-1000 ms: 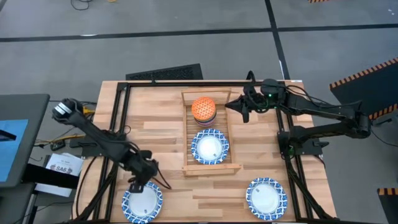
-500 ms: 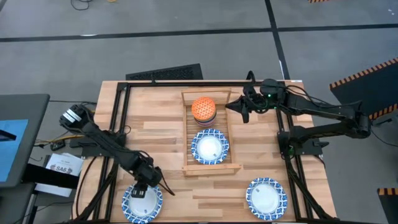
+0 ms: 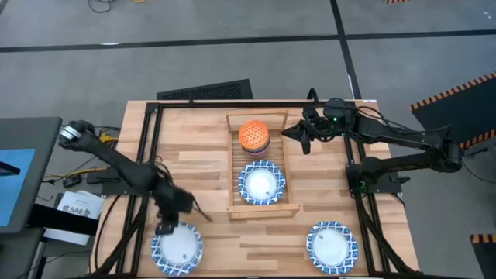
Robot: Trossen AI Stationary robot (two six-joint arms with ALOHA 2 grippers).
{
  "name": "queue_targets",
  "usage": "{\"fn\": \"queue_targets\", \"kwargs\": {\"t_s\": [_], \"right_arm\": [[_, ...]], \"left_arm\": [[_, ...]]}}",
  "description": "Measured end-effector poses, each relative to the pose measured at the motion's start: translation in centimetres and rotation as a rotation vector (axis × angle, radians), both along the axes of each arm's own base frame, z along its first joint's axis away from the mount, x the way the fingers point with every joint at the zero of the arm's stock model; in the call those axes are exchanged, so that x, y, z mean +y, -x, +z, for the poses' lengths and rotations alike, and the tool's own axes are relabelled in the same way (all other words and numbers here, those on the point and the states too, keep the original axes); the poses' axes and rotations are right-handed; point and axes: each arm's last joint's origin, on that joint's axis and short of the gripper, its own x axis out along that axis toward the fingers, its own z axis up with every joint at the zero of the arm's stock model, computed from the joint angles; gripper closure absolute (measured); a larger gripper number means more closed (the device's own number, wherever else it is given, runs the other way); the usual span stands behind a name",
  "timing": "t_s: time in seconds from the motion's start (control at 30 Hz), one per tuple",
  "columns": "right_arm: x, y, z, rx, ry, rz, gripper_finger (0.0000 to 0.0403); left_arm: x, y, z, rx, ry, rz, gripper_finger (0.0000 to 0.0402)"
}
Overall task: Place and stack bowls onto a shelf
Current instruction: Stack the blue white bowl on top of the blue white bowl on the shelf
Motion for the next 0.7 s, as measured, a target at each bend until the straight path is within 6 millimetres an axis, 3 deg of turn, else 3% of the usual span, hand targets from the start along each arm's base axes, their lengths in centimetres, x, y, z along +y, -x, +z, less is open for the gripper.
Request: {"fn": "queue_targets", "kwargs": {"t_s": [0.13,0.23,0.4,0.5,0.6,0.7], "right_arm": [[0.0,0.0,0.0,0.0,0.0,0.0,0.0373],[0.0,0.0,0.0,0.0,0.0,0.0,0.0373],[0.0,0.0,0.0,-0.001,-0.001,0.0,0.0371],[0.0,0.0,0.0,-0.001,-0.001,0.0,0.0372],[0.0,0.0,0.1,-0.006,-0.001,0.0,0.0374],[-0.1,0.1,0.5,-0.021,0.004,-0.005,0.0374]], "left_arm": [[3.4,1.4,5.5,-0.137,0.081,0.179,0.0401],[6.4,2.7,9.8,-0.274,0.043,0.37,0.0401],[11.0,4.0,16.6,-0.481,-0.208,0.648,0.0401],[13.1,3.5,20.1,-0.598,-0.347,0.774,0.0401],[15.0,1.5,21.3,-0.646,-0.376,0.805,0.0401],[16.3,-1.8,19.9,-0.602,-0.309,0.739,0.0401]]}}
